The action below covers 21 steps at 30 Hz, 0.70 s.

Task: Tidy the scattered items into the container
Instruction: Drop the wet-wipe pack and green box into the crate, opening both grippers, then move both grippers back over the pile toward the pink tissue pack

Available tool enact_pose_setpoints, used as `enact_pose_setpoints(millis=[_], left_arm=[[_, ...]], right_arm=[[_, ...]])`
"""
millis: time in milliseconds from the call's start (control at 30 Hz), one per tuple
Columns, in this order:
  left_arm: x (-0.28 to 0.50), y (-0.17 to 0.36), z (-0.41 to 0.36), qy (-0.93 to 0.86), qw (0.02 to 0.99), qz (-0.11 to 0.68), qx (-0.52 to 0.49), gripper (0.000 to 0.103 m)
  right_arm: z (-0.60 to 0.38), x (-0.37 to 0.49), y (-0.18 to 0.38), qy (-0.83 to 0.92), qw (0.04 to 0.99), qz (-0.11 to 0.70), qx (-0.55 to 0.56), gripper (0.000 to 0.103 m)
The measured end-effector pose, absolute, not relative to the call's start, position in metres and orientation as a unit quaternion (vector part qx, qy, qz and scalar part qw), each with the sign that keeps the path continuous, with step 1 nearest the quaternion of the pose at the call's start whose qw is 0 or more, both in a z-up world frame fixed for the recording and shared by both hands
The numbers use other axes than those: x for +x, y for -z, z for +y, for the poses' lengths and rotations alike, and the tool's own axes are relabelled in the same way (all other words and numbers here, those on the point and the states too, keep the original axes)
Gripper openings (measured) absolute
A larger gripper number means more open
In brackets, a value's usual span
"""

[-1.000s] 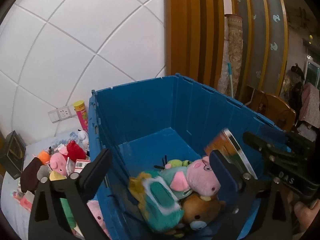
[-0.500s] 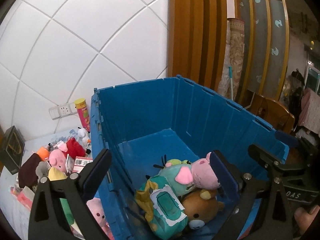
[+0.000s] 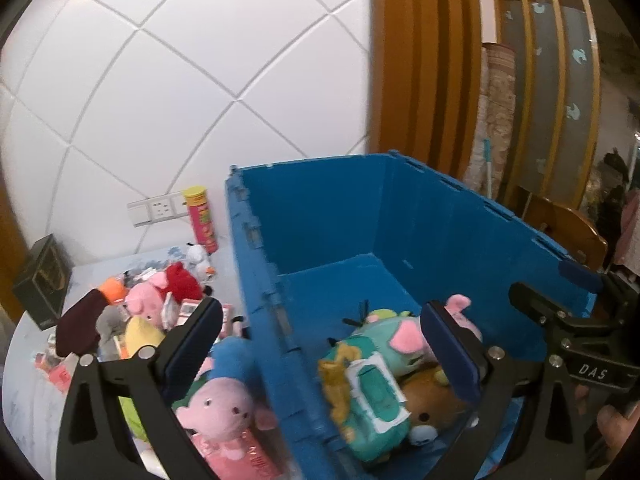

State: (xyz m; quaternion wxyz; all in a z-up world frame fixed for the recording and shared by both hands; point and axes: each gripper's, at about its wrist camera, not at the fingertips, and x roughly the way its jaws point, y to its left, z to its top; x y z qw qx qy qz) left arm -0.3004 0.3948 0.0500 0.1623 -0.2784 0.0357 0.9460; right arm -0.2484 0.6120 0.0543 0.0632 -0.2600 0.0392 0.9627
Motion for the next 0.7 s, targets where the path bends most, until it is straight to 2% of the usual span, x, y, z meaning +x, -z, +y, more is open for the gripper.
enact_pose_setpoints(millis=[267, 700], left_arm=[[-0.297, -0.038, 0.342, -0.952, 0.106, 0.025, -0.287, 0.101], [-0.285, -0.028, 0.211, -0.954, 0.061, -0.006, -0.295, 0.101]], right_arm=[[0.574, -0.261, -0.055, -0.965, 0.020, 0.039, -0.259, 0.103], [0.452, -0.267, -0.073, -0.971, -0.030, 0.010, -0.238, 0.103]])
